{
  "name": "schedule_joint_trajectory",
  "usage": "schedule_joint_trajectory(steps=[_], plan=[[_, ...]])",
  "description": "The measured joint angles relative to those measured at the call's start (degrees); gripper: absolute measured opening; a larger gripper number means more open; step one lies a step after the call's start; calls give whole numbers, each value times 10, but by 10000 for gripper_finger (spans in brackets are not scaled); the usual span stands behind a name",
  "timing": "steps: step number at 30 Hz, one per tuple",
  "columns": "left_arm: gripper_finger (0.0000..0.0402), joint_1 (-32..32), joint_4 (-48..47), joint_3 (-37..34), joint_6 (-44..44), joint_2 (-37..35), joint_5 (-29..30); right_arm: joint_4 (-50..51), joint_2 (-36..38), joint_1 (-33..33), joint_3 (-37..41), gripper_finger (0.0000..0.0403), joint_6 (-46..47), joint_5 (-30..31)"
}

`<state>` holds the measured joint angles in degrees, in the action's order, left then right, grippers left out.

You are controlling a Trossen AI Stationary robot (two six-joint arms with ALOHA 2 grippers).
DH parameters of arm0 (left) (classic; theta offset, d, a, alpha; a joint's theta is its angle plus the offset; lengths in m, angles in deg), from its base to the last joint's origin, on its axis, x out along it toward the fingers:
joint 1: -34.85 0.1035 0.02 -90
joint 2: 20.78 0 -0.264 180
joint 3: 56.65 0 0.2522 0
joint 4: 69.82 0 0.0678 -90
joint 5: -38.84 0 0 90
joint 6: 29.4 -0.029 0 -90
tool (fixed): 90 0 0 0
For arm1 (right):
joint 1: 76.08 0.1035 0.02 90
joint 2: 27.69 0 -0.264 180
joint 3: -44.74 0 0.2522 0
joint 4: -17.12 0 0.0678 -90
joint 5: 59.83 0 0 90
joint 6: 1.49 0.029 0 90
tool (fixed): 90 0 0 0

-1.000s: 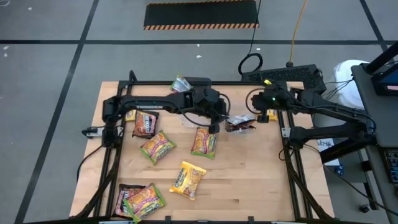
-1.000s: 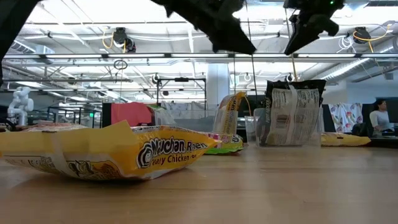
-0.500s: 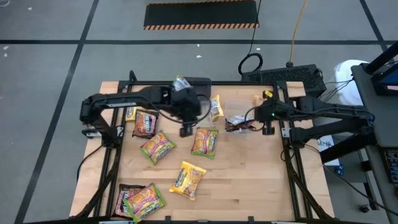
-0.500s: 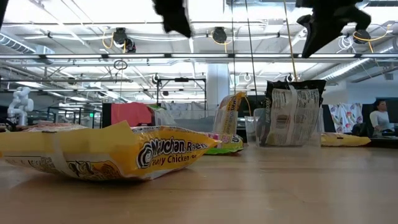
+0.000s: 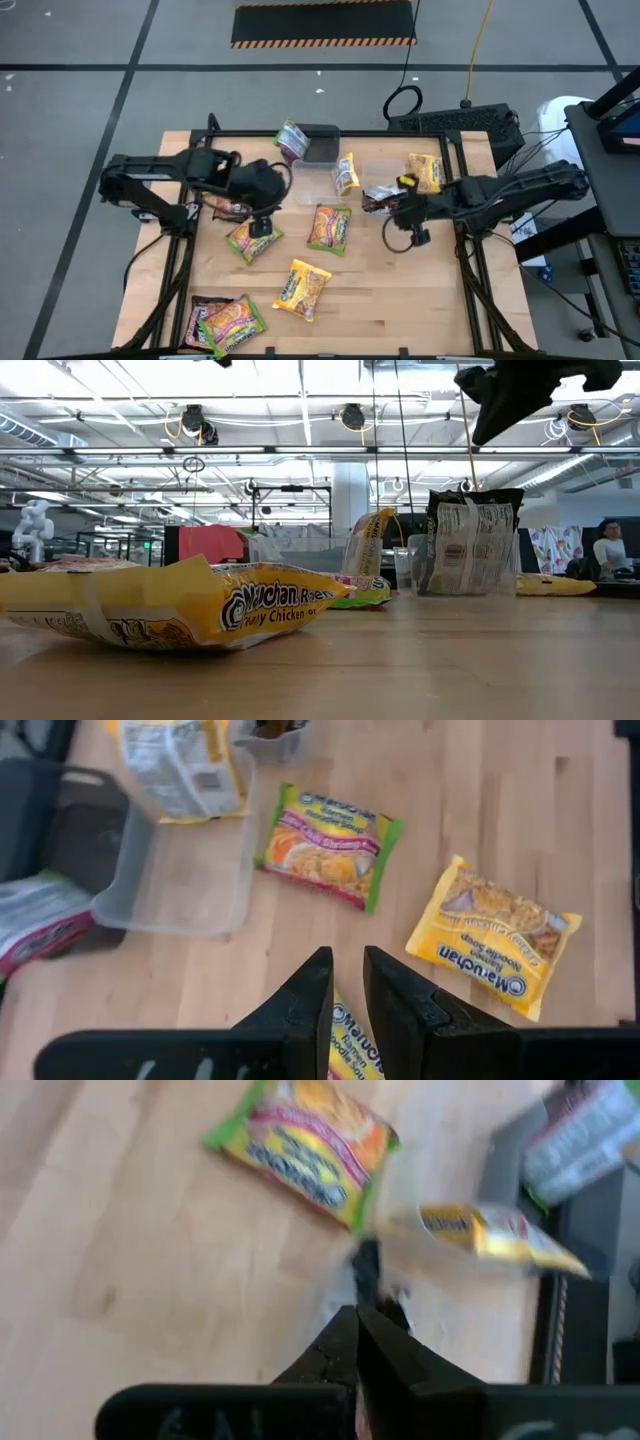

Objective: Sort Maruchan noodles
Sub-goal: Put the yellow noodle pack into the left transparent bin

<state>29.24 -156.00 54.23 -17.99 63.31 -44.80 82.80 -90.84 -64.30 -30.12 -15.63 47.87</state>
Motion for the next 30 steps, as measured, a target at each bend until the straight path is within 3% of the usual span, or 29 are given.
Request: schedule_joint_trajectory(steps=[11,17,21,27,30], plan=[[65,-119,-79,0,162,-23,118,-54,-98,60,-98,0,-1,0],[65,-180,-94,-33,274,-19,134,-51,-113,75,-111,0,-2,1],[65,-215,-52,-88,311,-20,133,-50,-106,76,-111,0,-2,2],[65,-240,86,-189,324,-19,128,-50,-95,76,-112,0,-16,4],[65,-248,143,-234,353,-19,90,-49,-92,76,-112,0,-20,19]])
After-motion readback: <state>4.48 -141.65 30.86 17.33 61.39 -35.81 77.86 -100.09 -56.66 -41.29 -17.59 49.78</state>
